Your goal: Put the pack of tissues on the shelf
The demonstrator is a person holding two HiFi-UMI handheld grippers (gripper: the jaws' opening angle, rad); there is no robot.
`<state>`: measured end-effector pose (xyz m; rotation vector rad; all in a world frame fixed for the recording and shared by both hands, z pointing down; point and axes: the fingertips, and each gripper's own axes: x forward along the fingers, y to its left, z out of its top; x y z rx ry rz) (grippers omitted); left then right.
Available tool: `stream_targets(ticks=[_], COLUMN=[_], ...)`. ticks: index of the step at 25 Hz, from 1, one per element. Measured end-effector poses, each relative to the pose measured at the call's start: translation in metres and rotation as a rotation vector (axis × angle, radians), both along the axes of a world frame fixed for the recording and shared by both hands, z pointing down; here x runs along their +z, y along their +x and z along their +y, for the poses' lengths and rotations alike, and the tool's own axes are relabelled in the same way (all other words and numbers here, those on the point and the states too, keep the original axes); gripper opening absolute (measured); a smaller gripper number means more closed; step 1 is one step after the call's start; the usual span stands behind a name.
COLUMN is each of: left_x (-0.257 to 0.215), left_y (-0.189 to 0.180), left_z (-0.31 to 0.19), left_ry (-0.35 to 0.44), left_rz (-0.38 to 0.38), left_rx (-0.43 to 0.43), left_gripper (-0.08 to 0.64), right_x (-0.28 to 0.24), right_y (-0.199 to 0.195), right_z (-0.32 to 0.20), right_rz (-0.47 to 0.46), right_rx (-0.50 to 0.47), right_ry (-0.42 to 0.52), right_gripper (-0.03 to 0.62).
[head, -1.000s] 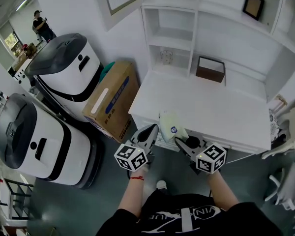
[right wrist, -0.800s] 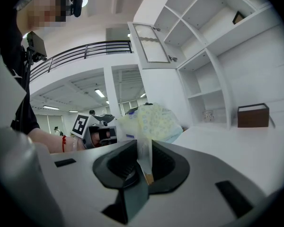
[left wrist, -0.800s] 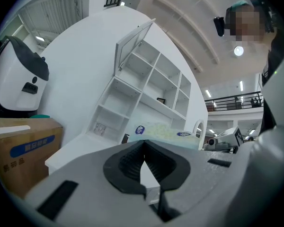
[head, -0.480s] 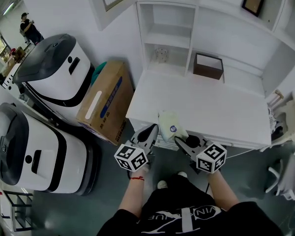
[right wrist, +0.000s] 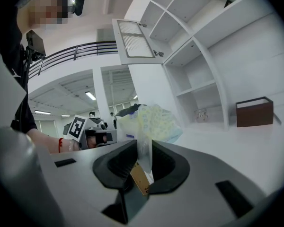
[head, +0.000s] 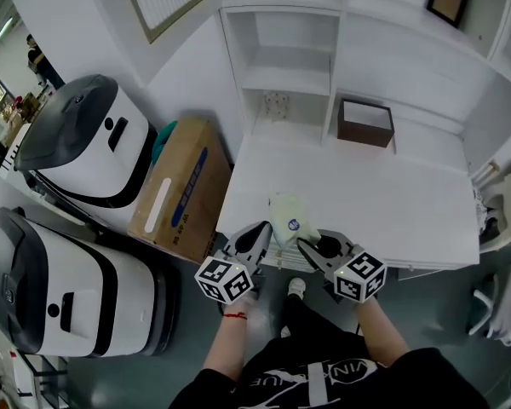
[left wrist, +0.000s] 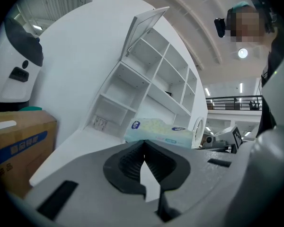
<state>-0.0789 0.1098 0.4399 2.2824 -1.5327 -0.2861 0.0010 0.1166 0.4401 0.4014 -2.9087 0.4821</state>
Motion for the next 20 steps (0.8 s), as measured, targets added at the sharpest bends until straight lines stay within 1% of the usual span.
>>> stream_targets(ticks=[3, 7, 11, 15, 20], left_x=[0.0, 0.008, 0.02, 0.03, 0.041], left_y=[-0.015, -0.03, -0.033, -0.036, -0.03], left_z=[-0.027, -0.061, -0.09, -0.119, -0.149], left_ry=[-0.009, -0.032, -0.064, -0.087, -0.115], left_rz=[-0.017, -0.023, -0.023, -0.004, 0.012], left_rx=[0.009, 0.023, 0.054, 0.078, 0.105], left_gripper=[0.005, 0.005, 0.005, 0.005, 0.005], right_x=[-0.001, 0.007, 0.017, 0.025, 0.035], right_y=[-0.017, -0.032, -0.038, -0.042, -0.039], right_z=[-0.026, -0.057, -0.087, -0.114, -0.141], right_rz=[-0.02, -0.024, -0.016, -0.001, 0.007], right_rx=[0.001, 0.006, 0.029, 0.05, 0.074], right_ry=[-0.002, -0.014, -0.028, -0.034, -0.048], right_gripper=[0.071, 0.071, 0.071, 0.071, 0.071])
